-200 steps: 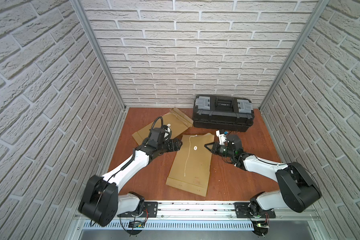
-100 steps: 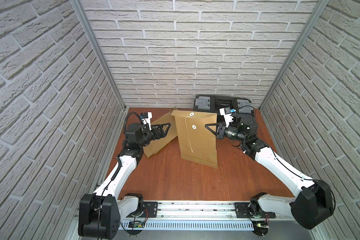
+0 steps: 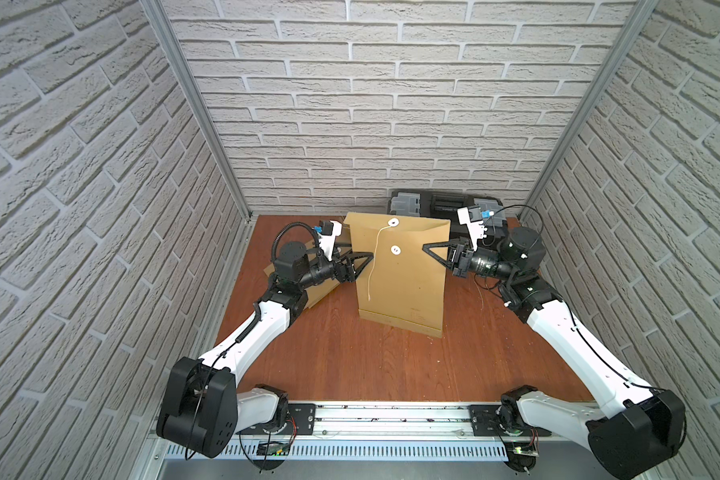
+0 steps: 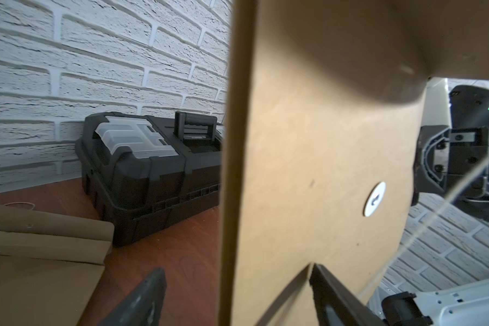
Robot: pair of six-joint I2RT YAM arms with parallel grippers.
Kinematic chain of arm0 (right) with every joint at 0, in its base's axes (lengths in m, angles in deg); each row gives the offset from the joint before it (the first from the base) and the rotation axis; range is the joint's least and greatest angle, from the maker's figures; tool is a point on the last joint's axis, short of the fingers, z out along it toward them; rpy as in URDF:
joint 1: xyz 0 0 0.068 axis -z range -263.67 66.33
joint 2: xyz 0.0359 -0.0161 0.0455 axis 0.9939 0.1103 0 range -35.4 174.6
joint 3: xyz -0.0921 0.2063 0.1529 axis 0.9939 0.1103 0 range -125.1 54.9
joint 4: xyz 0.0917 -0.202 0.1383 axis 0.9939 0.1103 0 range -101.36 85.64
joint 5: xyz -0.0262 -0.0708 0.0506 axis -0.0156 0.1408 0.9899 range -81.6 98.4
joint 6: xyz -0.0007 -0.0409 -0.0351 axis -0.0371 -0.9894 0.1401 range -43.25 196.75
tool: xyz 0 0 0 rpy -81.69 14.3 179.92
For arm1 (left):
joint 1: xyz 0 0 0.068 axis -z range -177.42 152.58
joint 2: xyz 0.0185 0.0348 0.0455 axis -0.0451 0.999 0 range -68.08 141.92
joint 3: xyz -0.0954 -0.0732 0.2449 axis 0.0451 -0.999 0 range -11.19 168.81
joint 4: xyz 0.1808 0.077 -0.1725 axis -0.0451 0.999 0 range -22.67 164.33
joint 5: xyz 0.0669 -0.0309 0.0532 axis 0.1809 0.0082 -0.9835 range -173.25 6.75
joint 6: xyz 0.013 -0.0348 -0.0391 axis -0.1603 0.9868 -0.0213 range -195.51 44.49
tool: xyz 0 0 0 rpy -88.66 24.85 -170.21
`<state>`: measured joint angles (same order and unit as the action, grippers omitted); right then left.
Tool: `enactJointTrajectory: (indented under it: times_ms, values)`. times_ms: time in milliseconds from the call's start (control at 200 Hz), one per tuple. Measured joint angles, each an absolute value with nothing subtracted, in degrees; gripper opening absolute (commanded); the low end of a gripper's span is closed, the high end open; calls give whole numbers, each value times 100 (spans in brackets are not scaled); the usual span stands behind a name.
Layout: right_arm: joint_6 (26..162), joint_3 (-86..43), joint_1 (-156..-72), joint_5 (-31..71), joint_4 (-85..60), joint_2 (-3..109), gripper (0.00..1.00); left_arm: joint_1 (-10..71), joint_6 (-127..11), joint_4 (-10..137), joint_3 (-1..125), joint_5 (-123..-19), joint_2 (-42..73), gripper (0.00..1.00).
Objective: Close the mouth of the file bag
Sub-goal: Pick up the file bag from the file bag.
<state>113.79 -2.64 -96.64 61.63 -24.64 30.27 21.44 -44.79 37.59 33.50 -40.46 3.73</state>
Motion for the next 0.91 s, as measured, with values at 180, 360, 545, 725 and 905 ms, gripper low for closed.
enactJointTrajectory:
  times_ms: [180, 360, 545, 725, 905]
  values:
    - [11919, -251, -9362, 6428, -3049, 3027, 3, 2220, -4374, 3392, 3348, -3703, 426, 64]
    - [12275, -153, -9272, 6572, -3502, 3038, 3, 2222, -4298, 3193, 3354, -3369, 476, 46]
    - [12482, -100, -9231, 6664, -3742, 3117, 3, 2222, -4186, 3009, 3381, -3056, 620, 31]
    - [12570, -78, -9181, 6672, -3817, 3202, 3, 2222, -4092, 2946, 3451, -2846, 677, 6]
    - [12572, -74, -9139, 6653, -3814, 3279, 5, 2220, -4088, 2940, 3461, -2754, 679, 0]
